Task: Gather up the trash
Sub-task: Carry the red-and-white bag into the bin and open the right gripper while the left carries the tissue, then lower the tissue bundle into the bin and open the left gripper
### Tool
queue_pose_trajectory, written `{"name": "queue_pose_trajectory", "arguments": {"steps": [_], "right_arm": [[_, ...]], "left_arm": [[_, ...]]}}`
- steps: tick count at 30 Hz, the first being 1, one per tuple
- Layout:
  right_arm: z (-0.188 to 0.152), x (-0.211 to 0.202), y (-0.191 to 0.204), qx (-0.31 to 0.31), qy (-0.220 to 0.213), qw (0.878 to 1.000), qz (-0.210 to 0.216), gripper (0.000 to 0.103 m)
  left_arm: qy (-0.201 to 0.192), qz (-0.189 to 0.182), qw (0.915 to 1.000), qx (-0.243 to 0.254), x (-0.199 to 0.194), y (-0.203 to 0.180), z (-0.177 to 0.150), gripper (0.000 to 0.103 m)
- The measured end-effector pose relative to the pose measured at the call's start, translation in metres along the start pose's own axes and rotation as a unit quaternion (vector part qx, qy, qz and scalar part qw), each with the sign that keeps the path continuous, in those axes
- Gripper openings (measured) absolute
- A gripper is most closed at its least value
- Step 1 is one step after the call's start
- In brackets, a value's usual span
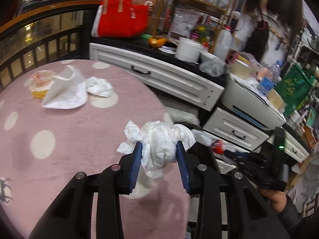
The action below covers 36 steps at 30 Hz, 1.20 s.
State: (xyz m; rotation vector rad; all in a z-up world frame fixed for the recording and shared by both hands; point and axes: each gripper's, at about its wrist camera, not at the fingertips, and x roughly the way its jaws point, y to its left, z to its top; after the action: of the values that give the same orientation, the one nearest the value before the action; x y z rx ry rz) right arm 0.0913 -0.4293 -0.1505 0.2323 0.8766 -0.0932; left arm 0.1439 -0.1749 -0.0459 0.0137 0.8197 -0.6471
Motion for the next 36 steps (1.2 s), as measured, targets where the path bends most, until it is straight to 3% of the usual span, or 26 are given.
{"name": "queue_pose_trajectory", "arguments": {"steps": [4,6,8,9,23,36], "right_arm": [[-0.014,0.028,-0.017,0.021,0.029,0.999,-0.016,0.012],[-0.021,0.044,-0.023,0.031,0.051,0.998,-0.019,0.023],[-0.027,0.055,-0.028,0.042,0.061,0.997,-0.033,0.068],[-0.031,0.055,-0.031,0.047,0.050,0.997,-0.038,0.073],[-0.042,0.007,-0.094,0.125,0.006,0.989,-0.077,0.078],[-0.050,-0.010,-0.131,0.170,-0.009,0.981,-0.097,0.079]], "left_arm": [[0.015,-0.020,0.9994,0.022,0.016,-0.032,-0.006,0.035],[0.026,-0.030,0.9988,0.030,0.024,-0.044,-0.010,0.035],[0.037,-0.036,0.9979,0.038,0.033,-0.054,-0.014,0.035],[0.043,-0.038,0.9974,0.045,0.038,-0.061,-0.017,0.035],[0.135,-0.025,0.9838,0.115,0.138,-0.130,-0.050,0.035],[0.190,0.011,0.9698,0.152,0.202,-0.149,-0.076,0.040]]}}
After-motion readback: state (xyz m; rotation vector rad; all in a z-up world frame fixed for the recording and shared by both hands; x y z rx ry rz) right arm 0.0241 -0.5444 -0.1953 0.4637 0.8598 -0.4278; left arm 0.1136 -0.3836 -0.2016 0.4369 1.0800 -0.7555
